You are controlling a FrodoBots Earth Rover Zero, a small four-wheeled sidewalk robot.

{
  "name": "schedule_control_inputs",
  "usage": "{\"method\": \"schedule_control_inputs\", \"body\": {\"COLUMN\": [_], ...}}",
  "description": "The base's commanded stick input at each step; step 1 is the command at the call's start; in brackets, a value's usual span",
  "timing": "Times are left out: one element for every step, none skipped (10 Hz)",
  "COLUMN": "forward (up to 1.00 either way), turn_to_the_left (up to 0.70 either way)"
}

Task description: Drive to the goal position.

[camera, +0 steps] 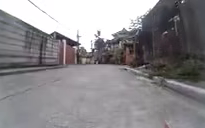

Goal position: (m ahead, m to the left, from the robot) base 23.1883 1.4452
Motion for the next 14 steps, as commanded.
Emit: {"method": "schedule_control_inputs", "body": {"forward": [1.00,1.00,1.00,1.00,1.00,1.00,1.00,1.00,1.00,1.00,1.00,1.00,1.00,1.00], "turn_to_the_left": [0.00,0.00,0.00,0.00,0.00,0.00,0.00,0.00,0.00,0.00,0.00,0.00,0.00,0.00]}}
